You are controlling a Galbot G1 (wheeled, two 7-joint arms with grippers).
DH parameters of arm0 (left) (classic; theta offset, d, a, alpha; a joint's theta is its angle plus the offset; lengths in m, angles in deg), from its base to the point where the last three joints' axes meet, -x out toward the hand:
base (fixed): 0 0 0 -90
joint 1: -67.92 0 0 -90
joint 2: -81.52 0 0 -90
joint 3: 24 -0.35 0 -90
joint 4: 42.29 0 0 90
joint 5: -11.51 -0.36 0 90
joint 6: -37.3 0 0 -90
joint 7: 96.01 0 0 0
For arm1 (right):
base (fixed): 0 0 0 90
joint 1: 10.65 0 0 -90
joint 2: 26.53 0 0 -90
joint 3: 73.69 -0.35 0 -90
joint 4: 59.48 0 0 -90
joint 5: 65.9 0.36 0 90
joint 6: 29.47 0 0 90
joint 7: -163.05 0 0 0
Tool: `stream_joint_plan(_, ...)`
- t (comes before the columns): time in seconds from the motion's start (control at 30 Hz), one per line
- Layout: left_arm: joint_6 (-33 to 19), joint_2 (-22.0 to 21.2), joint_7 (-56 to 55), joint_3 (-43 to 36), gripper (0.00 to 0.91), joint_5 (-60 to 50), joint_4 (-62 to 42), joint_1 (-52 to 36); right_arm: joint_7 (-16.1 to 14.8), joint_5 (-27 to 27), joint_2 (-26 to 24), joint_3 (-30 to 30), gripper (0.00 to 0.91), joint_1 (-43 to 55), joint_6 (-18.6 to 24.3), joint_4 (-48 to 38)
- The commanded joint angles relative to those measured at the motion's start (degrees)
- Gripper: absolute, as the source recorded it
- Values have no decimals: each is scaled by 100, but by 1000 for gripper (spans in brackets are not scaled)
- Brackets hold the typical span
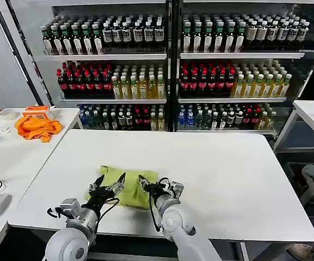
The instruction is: Fold and organize the clothes.
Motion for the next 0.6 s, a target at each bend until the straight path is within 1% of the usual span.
stream_joint_plan(0.03,-11,-11,-1,94,907,13,-1,37,61,10,2,29,0,298,34,-307)
stream_joint_plan(0.17,-10,-37,-2,77,907,15,-39,-5,9,-168,-196,-74,0,365,-27,-316)
stream_joint_plan(0.27,-8,-63,0,52,907,12,-63,-29,-64,-367,-451,-166,0,432,-134,-340)
stream_joint_plan(0.4,-8,-92,4,27,907,12,-70,-34,-302,-696,-947,-335,0,564,-304,-392)
stream_joint_plan(0.43,-4,-101,5,19,907,9,-73,-34,-424,-747,-1118,-393,0,598,-345,-404)
stream_joint_plan(0.57,0,-124,10,-1,907,5,-77,-28,-686,-921,-1646,-577,0,725,-512,-421)
stream_joint_plan(0.6,3,-126,12,-5,907,6,-78,-31,-735,-961,-1715,-606,0,738,-540,-428)
